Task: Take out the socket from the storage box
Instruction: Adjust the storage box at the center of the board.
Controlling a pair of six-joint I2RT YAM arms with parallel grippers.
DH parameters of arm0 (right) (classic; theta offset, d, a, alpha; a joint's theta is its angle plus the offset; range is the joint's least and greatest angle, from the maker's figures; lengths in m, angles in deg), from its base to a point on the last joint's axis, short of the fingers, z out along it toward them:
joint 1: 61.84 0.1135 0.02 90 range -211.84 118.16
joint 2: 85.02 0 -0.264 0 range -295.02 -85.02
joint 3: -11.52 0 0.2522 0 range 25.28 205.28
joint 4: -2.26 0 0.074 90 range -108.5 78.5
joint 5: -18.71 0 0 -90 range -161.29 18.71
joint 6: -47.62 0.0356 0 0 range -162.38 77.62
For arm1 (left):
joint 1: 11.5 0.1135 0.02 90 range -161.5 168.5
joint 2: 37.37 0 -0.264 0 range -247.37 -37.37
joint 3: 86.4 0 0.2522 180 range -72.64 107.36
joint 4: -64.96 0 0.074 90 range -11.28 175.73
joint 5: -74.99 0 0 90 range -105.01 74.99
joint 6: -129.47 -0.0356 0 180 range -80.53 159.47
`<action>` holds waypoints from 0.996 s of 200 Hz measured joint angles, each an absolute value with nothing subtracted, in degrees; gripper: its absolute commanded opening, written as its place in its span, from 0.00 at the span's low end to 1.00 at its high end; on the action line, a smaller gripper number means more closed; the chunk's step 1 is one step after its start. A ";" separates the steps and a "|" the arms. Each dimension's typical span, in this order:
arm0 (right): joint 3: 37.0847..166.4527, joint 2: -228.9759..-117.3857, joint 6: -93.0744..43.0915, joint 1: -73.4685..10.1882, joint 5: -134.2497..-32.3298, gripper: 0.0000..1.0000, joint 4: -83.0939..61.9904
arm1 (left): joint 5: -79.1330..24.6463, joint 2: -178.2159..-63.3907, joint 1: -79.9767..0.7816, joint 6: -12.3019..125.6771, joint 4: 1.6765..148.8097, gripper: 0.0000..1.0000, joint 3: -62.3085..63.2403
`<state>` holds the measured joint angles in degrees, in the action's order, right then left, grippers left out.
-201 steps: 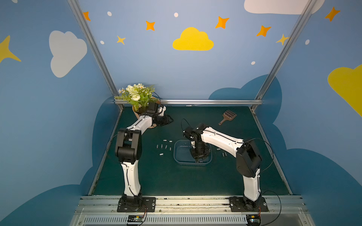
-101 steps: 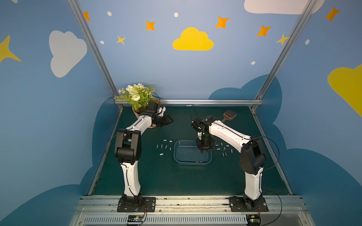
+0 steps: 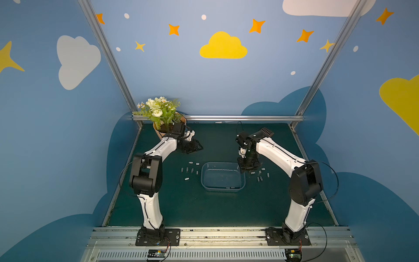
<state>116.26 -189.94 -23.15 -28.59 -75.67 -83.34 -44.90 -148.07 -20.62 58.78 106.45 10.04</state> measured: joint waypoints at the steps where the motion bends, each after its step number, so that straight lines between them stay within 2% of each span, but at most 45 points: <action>1: 116.24 -189.87 -23.20 -28.59 -75.69 0.44 -83.34 | -44.93 -148.02 -20.62 58.76 106.54 0.52 9.99; 115: 117.04 -191.51 -26.48 -26.55 -75.39 0.43 -89.19 | -44.58 -149.25 -22.55 56.61 118.03 0.51 11.52; 199: 106.86 -192.78 -24.55 -27.45 -78.10 0.42 -82.77 | -42.35 -148.79 -22.90 54.06 116.59 0.51 14.52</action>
<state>106.86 -192.78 -24.55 -27.45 -78.10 -82.77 -42.35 -148.79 -22.90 54.06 116.59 14.52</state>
